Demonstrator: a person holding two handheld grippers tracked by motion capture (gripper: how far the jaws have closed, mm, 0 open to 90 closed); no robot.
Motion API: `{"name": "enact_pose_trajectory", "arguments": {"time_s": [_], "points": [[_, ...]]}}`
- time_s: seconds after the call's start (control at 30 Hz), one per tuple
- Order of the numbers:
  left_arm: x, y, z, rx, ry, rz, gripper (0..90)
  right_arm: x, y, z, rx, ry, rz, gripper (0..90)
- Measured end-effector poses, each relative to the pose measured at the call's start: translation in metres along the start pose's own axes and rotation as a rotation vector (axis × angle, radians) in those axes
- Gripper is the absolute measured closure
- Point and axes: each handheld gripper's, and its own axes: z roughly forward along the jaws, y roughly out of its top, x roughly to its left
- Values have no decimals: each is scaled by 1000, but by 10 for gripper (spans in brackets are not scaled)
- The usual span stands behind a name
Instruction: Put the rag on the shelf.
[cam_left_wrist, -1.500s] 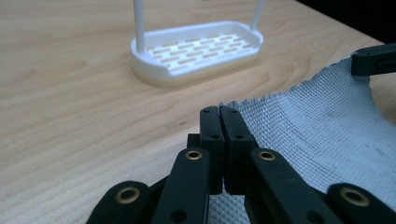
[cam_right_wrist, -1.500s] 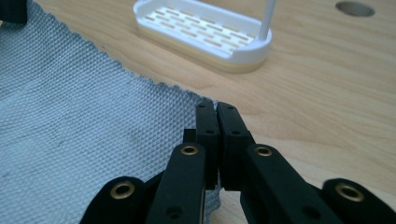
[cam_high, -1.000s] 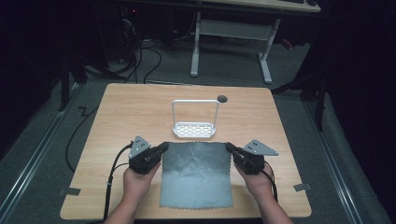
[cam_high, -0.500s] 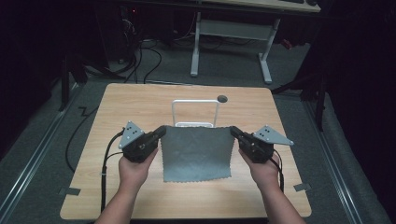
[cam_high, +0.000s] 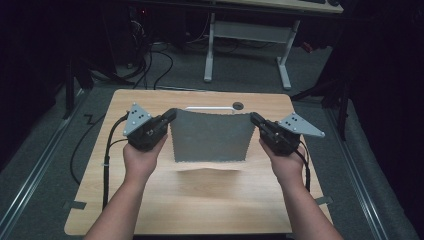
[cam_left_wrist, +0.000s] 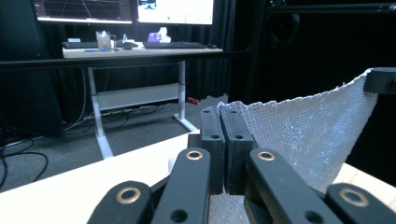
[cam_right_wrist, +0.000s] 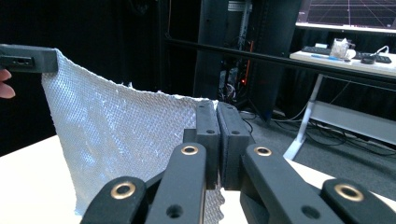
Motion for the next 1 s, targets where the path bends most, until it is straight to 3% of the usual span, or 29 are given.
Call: {"name": "enact_pose_trajectory", "arguments": {"time_s": [0.13, 0.37, 0.47, 0.53, 0.63, 0.73, 0.93, 1.0], "points": [[6, 10, 7, 12, 5, -7, 895, -3, 5, 5, 8, 0, 2, 890], [22, 26, 26, 8, 38, 22, 895, -10, 23, 20, 10, -9, -23, 891], [29, 26, 35, 11, 40, 22, 896, -15, 24, 30, 17, -17, -23, 892], [38, 23, 49, 33, 46, 3, 897, -25, 24, 45, 32, -25, 4, 894], [43, 22, 57, 42, 59, 5, 897, -30, 25, 55, 39, -29, 21, 894], [51, 22, 66, 25, 80, 27, 897, -37, 27, 71, 44, -39, 22, 894], [58, 25, 78, 16, 88, 42, 897, -47, 32, 86, 42, -45, 26, 894], [61, 27, 83, 15, 88, 39, 897, -52, 34, 92, 31, -49, 48, 894]]}}
